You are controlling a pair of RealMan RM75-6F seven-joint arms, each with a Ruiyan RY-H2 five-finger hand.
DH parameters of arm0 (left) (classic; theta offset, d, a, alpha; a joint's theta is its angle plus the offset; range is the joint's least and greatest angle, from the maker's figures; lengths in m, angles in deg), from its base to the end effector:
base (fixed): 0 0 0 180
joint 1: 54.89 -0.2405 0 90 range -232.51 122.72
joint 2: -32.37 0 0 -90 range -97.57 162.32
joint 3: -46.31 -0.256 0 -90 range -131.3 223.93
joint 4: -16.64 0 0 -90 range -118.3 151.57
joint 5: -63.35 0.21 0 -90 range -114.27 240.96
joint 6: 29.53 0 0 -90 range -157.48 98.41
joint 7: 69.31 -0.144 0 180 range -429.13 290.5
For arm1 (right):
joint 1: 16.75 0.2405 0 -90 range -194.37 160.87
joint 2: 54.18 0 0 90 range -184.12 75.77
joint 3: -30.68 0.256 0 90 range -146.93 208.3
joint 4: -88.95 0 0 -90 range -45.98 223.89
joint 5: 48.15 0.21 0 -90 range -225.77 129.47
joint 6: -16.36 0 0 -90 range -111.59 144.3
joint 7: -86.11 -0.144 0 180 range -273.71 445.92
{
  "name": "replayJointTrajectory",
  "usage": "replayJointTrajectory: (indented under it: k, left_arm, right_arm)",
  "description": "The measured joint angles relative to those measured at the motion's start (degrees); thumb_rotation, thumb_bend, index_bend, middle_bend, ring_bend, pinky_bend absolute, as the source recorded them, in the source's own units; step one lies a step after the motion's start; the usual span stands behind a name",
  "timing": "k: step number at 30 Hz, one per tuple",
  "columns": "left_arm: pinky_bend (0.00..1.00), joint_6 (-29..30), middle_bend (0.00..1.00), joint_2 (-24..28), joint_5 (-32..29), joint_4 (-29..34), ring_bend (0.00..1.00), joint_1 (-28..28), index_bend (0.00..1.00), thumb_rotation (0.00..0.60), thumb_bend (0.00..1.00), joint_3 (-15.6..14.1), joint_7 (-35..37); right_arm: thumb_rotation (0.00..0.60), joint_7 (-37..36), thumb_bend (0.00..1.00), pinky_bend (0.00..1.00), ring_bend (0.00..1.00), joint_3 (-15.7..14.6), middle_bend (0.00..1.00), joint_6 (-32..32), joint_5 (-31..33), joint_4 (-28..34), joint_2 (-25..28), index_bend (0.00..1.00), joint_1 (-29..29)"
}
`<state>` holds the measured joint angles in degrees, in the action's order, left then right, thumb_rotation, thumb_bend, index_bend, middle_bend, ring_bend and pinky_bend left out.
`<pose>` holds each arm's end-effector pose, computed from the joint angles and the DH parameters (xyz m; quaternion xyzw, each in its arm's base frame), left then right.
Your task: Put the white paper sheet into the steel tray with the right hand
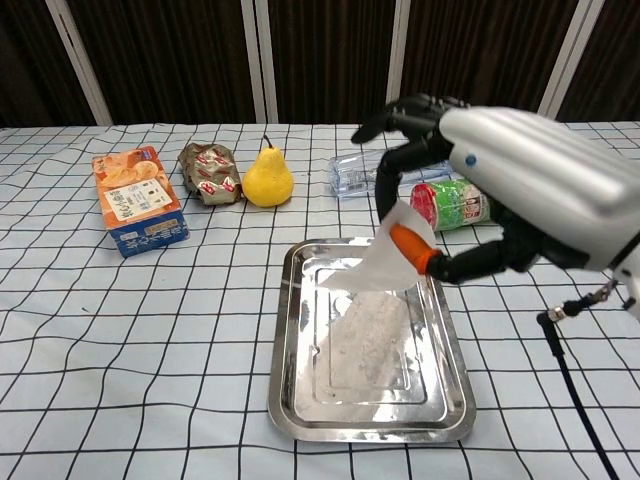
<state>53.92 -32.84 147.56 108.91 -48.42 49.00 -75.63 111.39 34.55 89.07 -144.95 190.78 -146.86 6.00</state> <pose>-0.3102 0.1890 0.1505 -0.6143 -0.3675 -0.3560 0.6007 -0.1043 -0.2093 -0.0024 0.7127 -0.2991 0.5269 0.3535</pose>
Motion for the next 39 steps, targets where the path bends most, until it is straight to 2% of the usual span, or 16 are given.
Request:
replayJointTrajectory:
  k: [6,12,23,31,39]
  left_arm:
    - [0.0,-0.05,0.0,-0.08,-0.09,0.04,0.0,0.03,0.0,0.6,0.07,0.01,-0.14]
    - [0.0,-0.14,0.0,-0.06,-0.16,0.06,0.0,0.06,0.0,0.6,0.06,0.01,-0.08]
    - [0.0,-0.09,0.0,-0.09,-0.05,0.07,0.0,0.1,0.0,0.6,0.07,-0.01,-0.15]
    - [0.0,-0.21,0.0,-0.09,-0.16,0.07,0.0,0.12,0.0,0.6,0.06,-0.02,0.01]
    - [0.0,-0.15,0.0,-0.12,-0.13,0.08,0.0,0.13,0.0,0.6,0.07,0.0,-0.01]
  right_arm:
    - [0.6,-1.54,0.58,0.0,0.0,-3.5,0.18,-1.06,1.17,-7.5,-1.39,0.6,-1.2]
    - [0.6,-3.29,0.58,0.0,0.0,-5.13,0.18,-2.32,2.07,-12.43,-2.36,0.6,-1.61]
    - [0.6,-5.39,0.58,0.0,0.0,-7.83,0.18,-3.07,0.73,-15.89,-2.8,0.6,-1.74]
    - [0.6,-6.23,0.58,0.0,0.0,-8.61,0.18,-2.49,-1.87,-18.49,-3.57,0.6,-1.22]
    - [0.6,-7.19,0.58,0.0,0.0,-7.72,0.18,-2.71,-1.7,-19.47,-3.87,0.6,-0.4]
